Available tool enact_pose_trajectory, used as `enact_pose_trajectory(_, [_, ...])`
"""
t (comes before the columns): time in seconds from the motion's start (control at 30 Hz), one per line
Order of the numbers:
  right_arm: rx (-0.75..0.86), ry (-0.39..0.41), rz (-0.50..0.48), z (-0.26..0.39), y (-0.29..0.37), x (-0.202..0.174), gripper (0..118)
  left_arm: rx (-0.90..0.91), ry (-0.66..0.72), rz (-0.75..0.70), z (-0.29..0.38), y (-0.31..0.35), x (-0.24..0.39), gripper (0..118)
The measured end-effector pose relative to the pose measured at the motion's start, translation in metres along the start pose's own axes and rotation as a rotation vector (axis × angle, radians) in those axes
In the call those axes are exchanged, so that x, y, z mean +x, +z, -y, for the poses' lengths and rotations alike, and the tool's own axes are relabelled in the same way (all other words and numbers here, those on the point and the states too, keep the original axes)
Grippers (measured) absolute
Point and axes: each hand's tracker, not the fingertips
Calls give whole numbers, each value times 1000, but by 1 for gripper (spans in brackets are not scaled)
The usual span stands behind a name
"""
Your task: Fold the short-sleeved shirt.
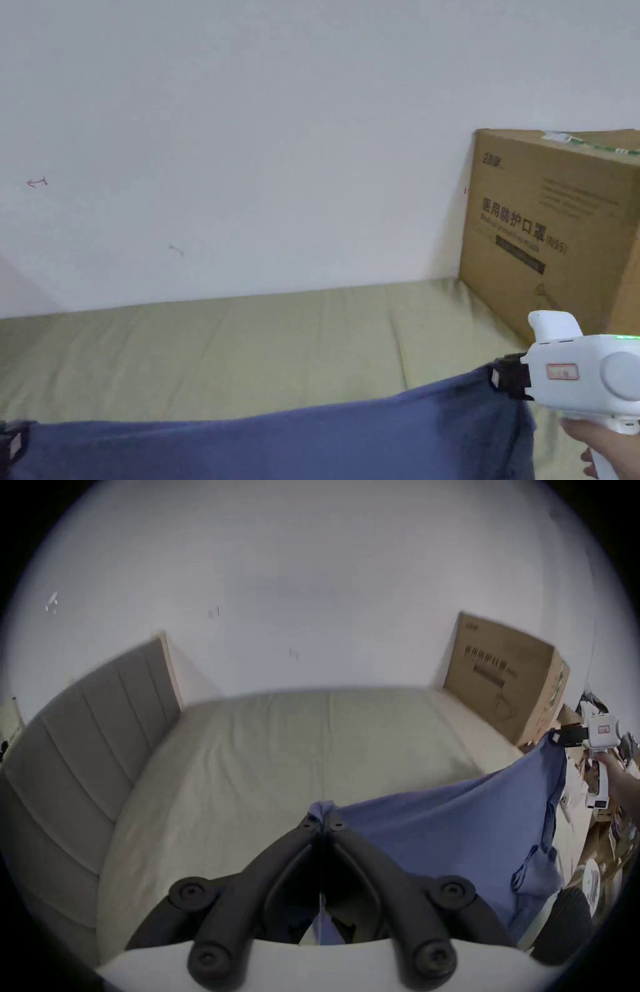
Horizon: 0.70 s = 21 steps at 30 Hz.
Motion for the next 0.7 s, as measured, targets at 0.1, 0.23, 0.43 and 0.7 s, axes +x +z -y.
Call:
enact_pose_trajectory(0.1, [67,-1,-7,-29,52,-2,0,74,-6,9,-33,37,8,0])
enact_pose_trajectory(0.23, [151,14,-9,-73,100,-17,0,138,-51,-25,-70,65,12,0])
enact_pose_trajectory(0.43, [251,98,7,-127,132,-49,0,206,-53,-61,-116,80,13,0])
enact_pose_trajectory(0.7, [294,94,76,-191,98,-67,0,232,-40,-93,-172,44,12,0])
